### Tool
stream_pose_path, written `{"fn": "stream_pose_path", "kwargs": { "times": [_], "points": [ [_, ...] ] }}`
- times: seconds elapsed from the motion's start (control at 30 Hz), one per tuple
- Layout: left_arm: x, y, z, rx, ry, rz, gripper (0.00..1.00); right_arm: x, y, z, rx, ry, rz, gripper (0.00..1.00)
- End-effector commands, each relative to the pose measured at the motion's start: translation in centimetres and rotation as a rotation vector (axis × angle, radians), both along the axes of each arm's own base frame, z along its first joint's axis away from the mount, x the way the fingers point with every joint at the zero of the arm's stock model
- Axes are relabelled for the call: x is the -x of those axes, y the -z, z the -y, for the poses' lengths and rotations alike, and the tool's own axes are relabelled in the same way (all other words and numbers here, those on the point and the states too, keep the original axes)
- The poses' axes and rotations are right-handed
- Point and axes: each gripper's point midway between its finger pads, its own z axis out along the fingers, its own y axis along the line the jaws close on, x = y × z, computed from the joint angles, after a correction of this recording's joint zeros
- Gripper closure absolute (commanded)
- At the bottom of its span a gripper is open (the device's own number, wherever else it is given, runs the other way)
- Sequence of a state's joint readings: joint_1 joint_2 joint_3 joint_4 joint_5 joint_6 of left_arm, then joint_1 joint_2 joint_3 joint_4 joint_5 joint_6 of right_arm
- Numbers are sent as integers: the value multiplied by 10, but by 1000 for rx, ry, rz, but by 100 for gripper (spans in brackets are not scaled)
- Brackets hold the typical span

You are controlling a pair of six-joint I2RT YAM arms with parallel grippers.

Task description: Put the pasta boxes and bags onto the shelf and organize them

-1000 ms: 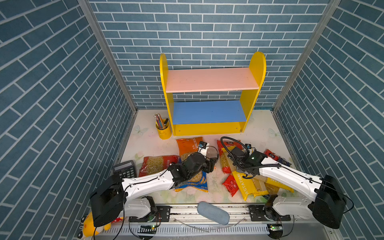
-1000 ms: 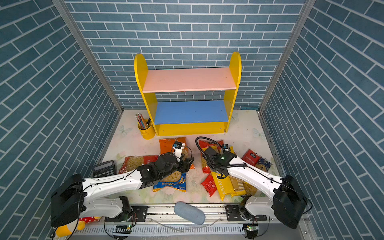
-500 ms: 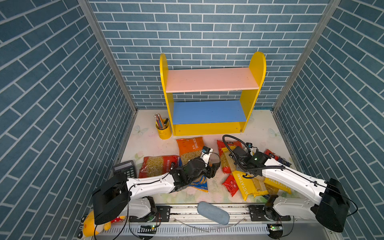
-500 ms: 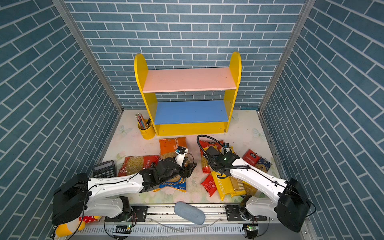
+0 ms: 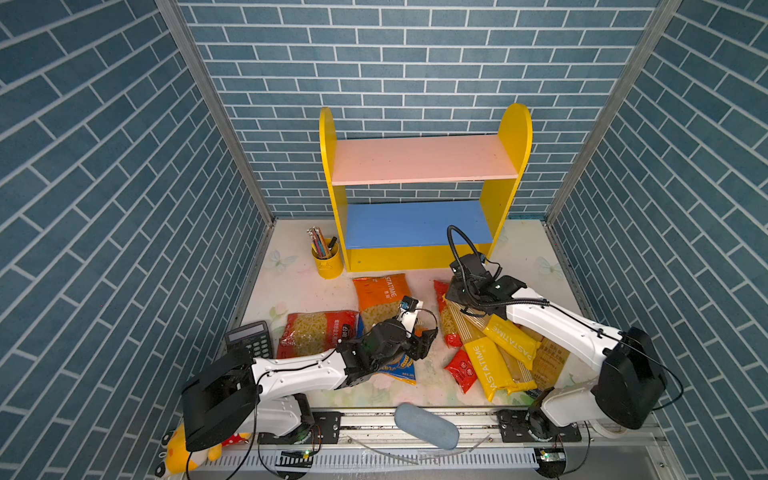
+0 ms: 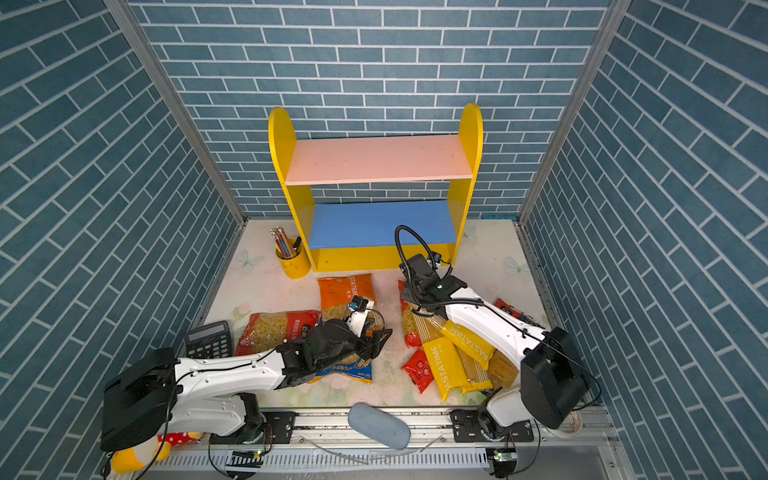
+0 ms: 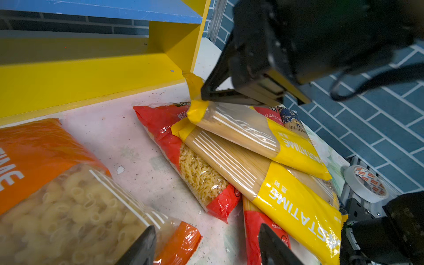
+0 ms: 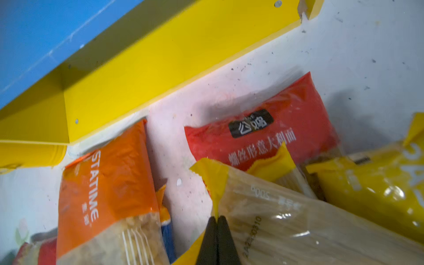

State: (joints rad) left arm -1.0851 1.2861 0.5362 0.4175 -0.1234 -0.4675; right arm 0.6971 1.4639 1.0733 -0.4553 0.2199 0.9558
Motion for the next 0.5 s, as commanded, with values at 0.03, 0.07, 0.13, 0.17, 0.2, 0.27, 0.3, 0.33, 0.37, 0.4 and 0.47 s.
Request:
{"fn": "stream_pose_path", "kwargs": {
  "times": [0.03, 0.07, 0.13, 0.17, 0.2, 0.27, 0.3, 0.33, 0.37, 0.4, 0.47],
  "points": [
    [-5, -3, 14, 6, -3, -25, 29, -31, -29, -18, -111, -56, 75, 100],
    [-5, -3, 21, 7, 13, -36, 29, -32, -30, -18, -134, -81, 64, 99],
    [-6, -1, 33, 16, 28, -62, 29, -29, -37, -17, -193, -147, 46, 85],
    [-6, -2, 39, 29, 38, -73, 29, -26, -42, -10, -209, -166, 46, 78],
    [-6, -1, 45, 42, 50, -85, 29, -19, -48, -3, -226, -190, 48, 69],
    [-6, -4, 56, 69, 72, -104, 29, -4, -54, 19, -229, -200, 52, 57],
    [-6, -7, 62, 82, 82, -114, 29, 5, -55, 33, -224, -201, 46, 52],
    [-5, -7, 66, 87, 93, -122, 29, 13, -54, 46, -213, -197, 38, 49],
    [-5, -7, 72, 89, 103, -134, 29, 21, -49, 64, -188, -176, 23, 44],
    [-6, -6, 76, 92, 111, -143, 29, 27, -42, 81, -167, -146, 2, 40],
    [-7, -2, 87, 96, 125, -168, 30, 39, -21, 117, -161, -67, -53, 33]
  ]
}}
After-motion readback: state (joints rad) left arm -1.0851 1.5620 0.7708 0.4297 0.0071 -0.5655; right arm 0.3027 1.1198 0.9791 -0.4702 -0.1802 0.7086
